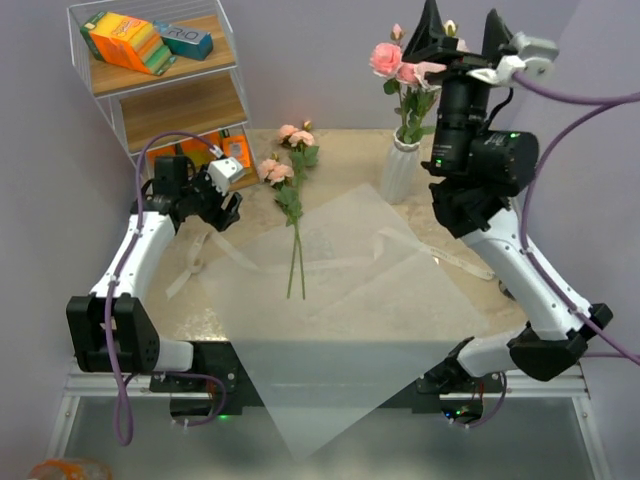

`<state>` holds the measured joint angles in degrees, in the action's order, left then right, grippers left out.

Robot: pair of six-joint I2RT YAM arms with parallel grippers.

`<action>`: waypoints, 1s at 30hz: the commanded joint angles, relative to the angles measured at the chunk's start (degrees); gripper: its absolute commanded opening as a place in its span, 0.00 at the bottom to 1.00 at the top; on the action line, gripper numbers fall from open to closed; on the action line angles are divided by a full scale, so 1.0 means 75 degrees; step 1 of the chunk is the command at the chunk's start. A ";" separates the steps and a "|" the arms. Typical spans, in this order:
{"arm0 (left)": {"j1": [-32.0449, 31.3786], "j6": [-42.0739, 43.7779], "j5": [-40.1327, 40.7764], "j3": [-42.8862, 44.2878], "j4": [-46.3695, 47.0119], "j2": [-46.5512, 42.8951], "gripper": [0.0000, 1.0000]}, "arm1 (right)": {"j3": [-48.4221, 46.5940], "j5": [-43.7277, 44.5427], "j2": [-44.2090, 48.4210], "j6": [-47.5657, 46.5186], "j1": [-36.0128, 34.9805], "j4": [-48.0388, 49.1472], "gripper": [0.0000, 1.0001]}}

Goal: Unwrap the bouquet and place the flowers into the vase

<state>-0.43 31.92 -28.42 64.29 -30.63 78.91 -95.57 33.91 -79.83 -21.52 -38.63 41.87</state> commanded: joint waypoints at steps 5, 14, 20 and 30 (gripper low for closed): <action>0.0068 -0.0400 -0.0323 0.0240 -0.0251 -0.0385 0.88 | -0.2689 0.0304 -0.1494 0.0127 -0.1610 -0.5960 0.99; 0.0560 -0.0424 -0.0323 0.0170 -0.0427 -0.0573 0.91 | -0.0879 -0.1097 -0.2024 0.3443 -0.1611 -0.6853 0.99; 0.0924 -0.0389 -0.0323 0.0240 -0.0568 -0.0701 0.96 | -0.0546 -0.1099 -0.3623 0.4016 -0.1599 -0.7735 0.76; 0.1018 -0.0178 -0.0288 0.0146 -0.0697 -0.0772 0.97 | -0.1682 -0.2320 -0.6146 0.6115 -0.0369 -0.8020 0.44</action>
<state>6.74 29.67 -29.80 64.29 -35.59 74.96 -104.79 19.20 -123.42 16.75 -45.71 -18.24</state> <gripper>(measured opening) 0.966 0.455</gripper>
